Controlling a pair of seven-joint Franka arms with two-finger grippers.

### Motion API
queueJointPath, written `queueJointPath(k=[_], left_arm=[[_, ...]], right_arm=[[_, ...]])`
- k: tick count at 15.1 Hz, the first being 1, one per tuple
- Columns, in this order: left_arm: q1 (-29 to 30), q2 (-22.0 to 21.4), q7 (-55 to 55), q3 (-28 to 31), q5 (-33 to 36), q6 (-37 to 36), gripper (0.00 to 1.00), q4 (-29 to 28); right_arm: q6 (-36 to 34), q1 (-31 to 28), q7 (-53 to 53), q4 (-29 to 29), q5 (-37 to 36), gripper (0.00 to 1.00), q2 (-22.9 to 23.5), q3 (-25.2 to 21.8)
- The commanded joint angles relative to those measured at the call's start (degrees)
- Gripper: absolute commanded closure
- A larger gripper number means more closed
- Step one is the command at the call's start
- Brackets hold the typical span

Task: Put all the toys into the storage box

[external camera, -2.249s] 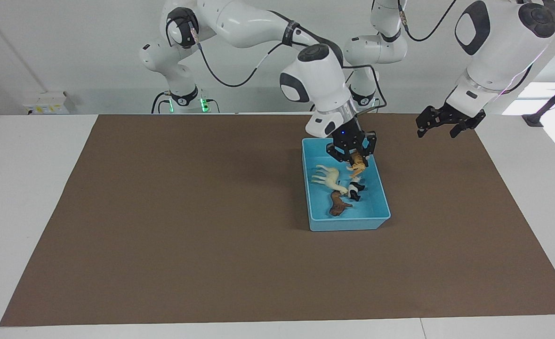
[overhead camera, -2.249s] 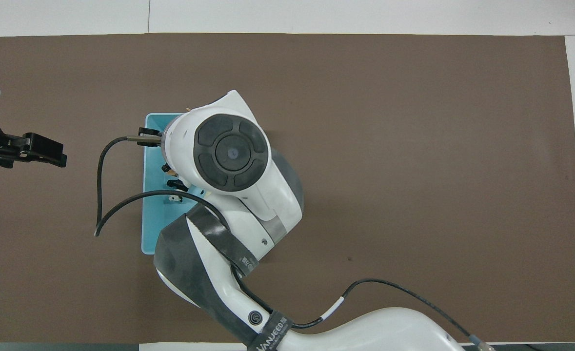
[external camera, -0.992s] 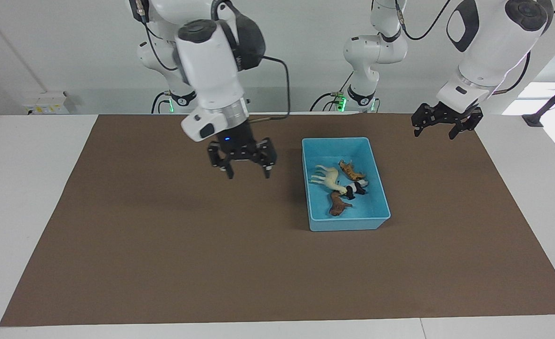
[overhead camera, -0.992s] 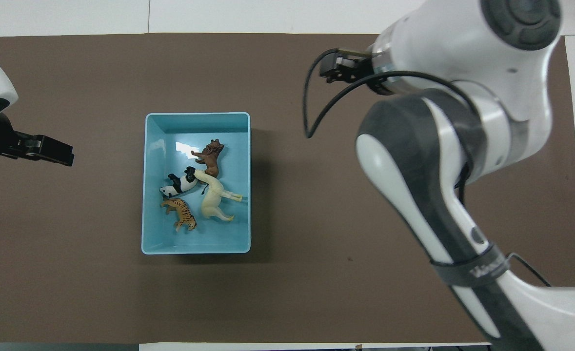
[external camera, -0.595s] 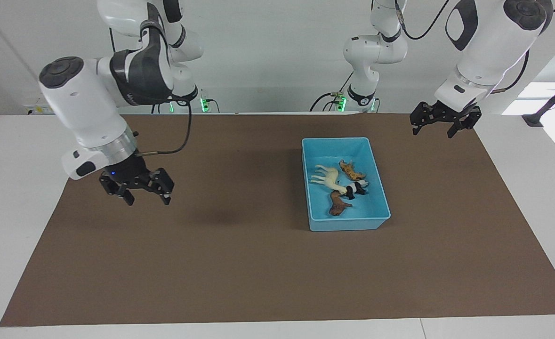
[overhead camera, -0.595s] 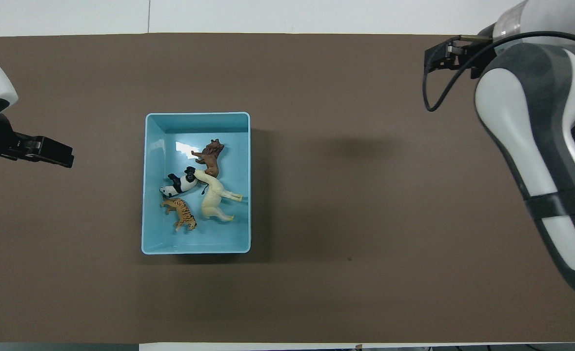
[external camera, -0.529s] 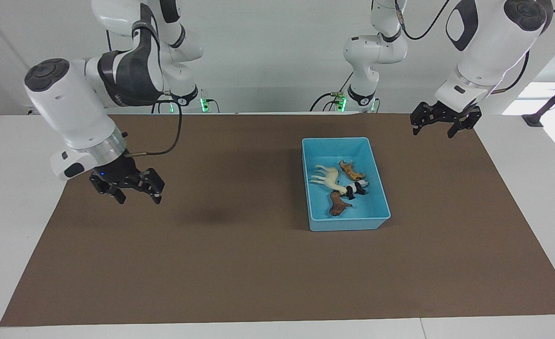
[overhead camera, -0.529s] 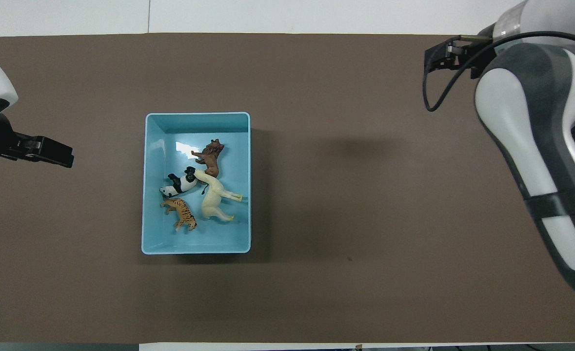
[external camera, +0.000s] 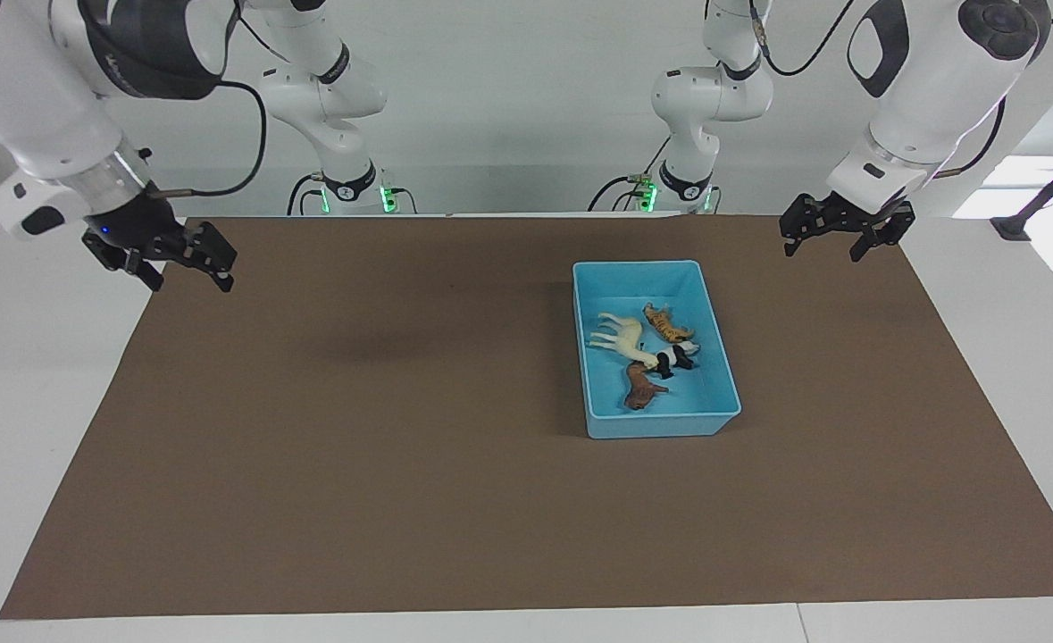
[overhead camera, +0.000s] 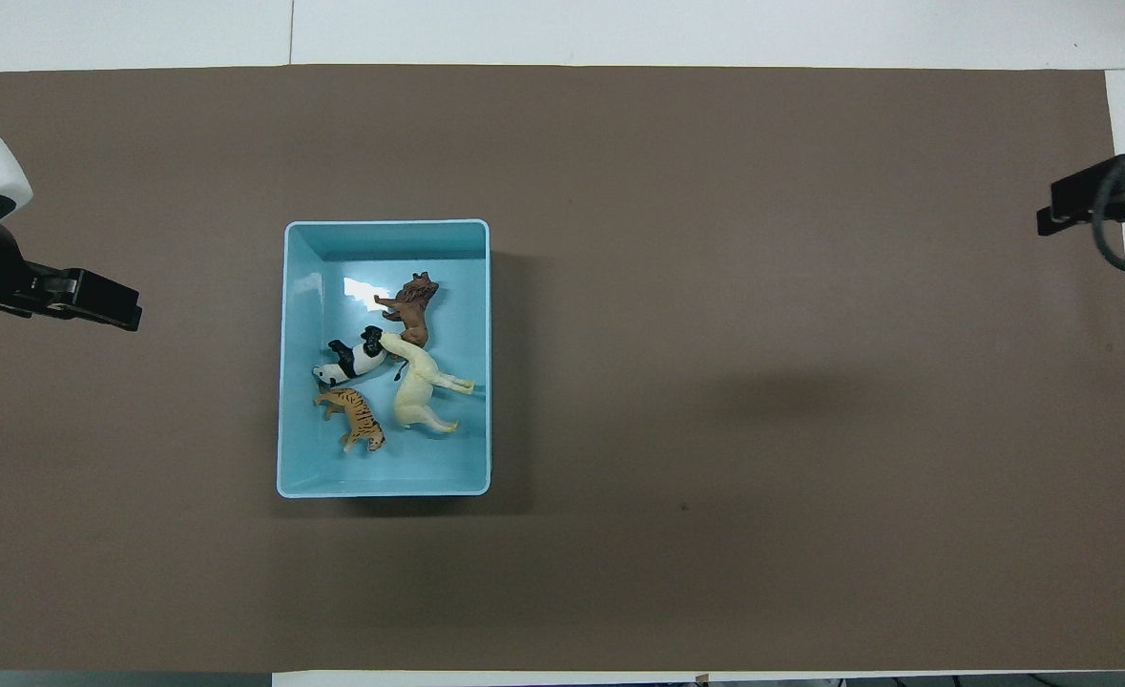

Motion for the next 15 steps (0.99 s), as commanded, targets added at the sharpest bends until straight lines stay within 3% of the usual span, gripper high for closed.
queueJointPath(k=[1, 3, 5, 10, 15], left_arm=[[-0.3, -1.0, 0.3, 0.3, 0.8, -0.7, 0.0, -0.9], [-0.2, -1.0, 0.2, 0.3, 0.8, -0.7, 0.0, -0.9], [-0.2, -1.0, 0.3, 0.3, 0.9, -0.7, 0.0, -0.9], [-0.2, -1.0, 0.2, 0.3, 0.8, -0.7, 0.0, -0.9], [-0.3, -1.0, 0.3, 0.3, 0.9, -0.7, 0.0, -0.9]], right_arm=[[0.4, -2.6, -2.0, -8.8, -1.9, 0.0, -8.5, 1.7], [-2.5, -5.8, -1.9, -10.0, -3.4, 0.0, -10.2, 4.8], [-0.5, -7.4, -1.7, -11.1, -9.6, 0.0, -10.3, 9.5], [9.1, -7.7, 1.0, -17.2, -10.2, 0.0, -9.9, 10.0], [7.7, -7.9, 2.1, -15.9, -5.7, 0.0, -9.4, 10.2]])
